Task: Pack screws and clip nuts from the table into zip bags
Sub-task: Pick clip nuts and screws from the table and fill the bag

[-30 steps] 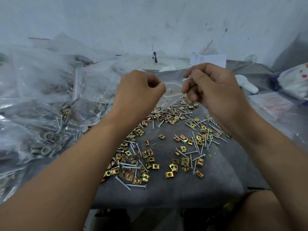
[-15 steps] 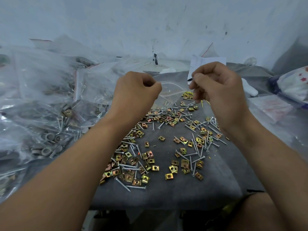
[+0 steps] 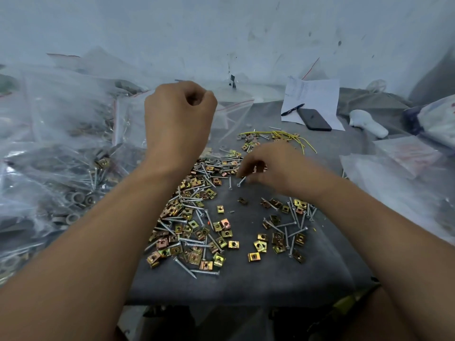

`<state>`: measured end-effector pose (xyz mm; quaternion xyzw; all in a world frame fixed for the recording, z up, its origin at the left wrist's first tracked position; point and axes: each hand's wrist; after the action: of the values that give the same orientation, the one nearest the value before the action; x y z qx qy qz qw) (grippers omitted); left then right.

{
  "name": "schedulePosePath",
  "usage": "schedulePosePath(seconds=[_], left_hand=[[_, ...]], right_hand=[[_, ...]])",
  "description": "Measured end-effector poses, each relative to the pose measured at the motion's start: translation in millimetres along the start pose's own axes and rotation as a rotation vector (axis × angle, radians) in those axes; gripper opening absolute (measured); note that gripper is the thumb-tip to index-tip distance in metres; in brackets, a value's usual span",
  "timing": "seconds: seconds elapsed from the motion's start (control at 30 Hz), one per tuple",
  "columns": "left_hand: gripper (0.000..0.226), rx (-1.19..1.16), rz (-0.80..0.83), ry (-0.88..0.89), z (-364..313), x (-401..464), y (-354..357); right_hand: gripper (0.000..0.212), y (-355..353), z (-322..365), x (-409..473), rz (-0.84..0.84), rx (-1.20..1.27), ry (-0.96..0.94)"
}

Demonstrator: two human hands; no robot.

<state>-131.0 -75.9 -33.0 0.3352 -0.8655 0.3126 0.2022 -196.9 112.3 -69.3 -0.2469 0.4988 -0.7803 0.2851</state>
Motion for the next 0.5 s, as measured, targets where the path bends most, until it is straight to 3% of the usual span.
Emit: schedulePosePath(seconds=[0.17,0.27,0.5], left_hand=[[0.026,0.023,0.024,-0.027,4.6,-0.6,-0.8],[0.026,0.026,0.024,-0.026,3.0,-2.6,-0.4],[0.025,0.025,0.045,-0.052,2.7,-2.2,-0.2]], right_hand=[[0.016,10.3,5.5,14.7,0.035,-0.226,0.009],[0.013,10.5,2.5,15.3,0.023,-0.229,-0.005],[0.01,10.8,5.0,5.9,-0.011,-0.21,-0.282]])
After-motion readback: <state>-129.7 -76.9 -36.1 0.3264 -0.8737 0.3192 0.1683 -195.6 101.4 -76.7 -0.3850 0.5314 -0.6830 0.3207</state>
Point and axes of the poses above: each hand's wrist, its own x-axis towards the middle knuckle, its own y-axis out of the palm, z = x × y, and after that the axes turned 5 degrees about x, right-handed
